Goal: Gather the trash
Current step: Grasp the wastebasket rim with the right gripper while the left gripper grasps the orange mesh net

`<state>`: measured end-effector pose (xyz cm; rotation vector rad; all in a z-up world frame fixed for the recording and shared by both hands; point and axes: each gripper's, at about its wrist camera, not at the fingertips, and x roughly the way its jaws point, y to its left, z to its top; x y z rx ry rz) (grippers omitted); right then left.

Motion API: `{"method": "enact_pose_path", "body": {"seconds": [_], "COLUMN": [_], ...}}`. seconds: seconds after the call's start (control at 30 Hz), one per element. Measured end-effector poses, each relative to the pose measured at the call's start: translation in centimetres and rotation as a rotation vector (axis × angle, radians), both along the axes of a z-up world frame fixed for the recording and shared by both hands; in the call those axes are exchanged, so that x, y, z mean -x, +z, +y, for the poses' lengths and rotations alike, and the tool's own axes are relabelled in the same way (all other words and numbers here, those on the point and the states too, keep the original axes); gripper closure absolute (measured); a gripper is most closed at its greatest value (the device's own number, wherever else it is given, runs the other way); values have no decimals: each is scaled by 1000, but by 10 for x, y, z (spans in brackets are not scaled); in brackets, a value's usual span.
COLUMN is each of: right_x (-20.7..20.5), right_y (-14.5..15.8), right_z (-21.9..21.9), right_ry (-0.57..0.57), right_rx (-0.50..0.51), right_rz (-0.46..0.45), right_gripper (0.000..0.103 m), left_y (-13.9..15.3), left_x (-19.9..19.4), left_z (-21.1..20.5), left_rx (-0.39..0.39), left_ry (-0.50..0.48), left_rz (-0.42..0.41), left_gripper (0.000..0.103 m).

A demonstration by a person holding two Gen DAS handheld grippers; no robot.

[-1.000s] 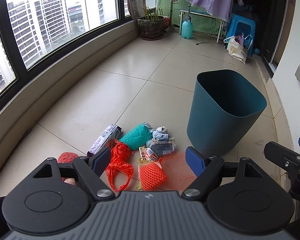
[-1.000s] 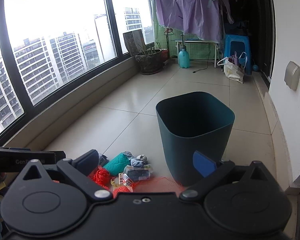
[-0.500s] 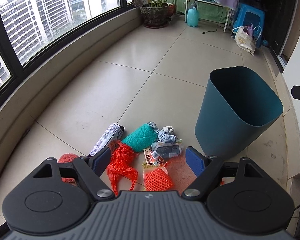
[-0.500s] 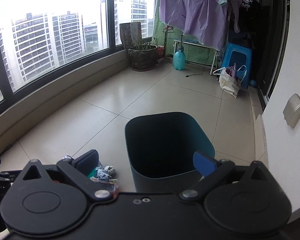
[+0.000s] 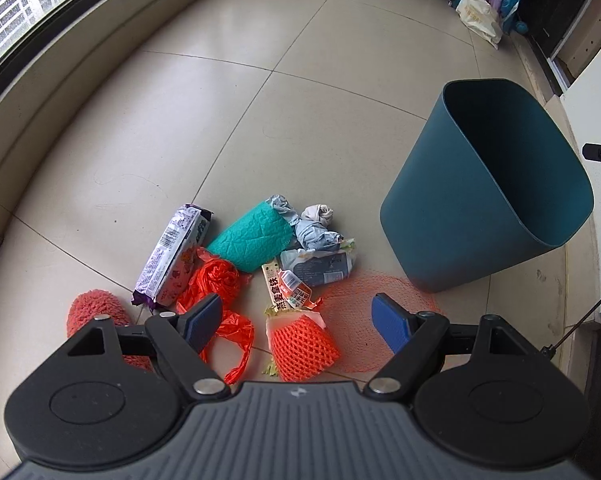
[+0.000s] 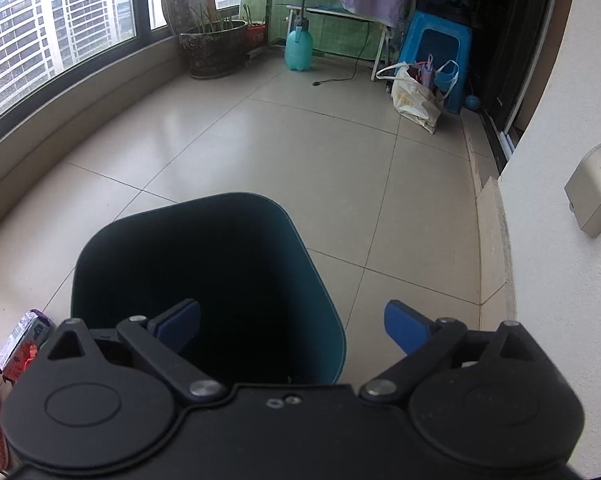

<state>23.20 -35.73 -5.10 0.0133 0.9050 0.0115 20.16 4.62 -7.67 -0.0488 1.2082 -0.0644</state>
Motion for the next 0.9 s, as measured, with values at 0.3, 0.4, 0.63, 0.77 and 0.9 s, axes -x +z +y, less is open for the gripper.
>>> {"method": "enact_pose_path", "body": {"seconds": [0.3, 0.4, 0.63, 0.77, 0.9], "right_x": [-31, -39, -39, -36, -26], "right_y": [-58, -67, -73, -70, -68], "right_z": [-20, -8, 8, 5, 2], "right_ry": [-58, -12, 5, -34, -21], "right_rx": [8, 39, 94, 111, 78], "right_rz": [135, 149, 150, 165, 179], "right_gripper": [34, 45, 73, 89, 92], "left_y": [-67, -95, -166, -196, -217], "left_x": [-24, -25, -27, -27, -32], "left_z": [-12, -17, -13, -9, -7], "left_rx": [-10, -23, -43, -43, -9], "left_ry": [-34, -38, 0, 51, 92], "left_rz": [154, 197, 301, 343, 368], "left_gripper": [21, 21, 21, 21, 21]}}
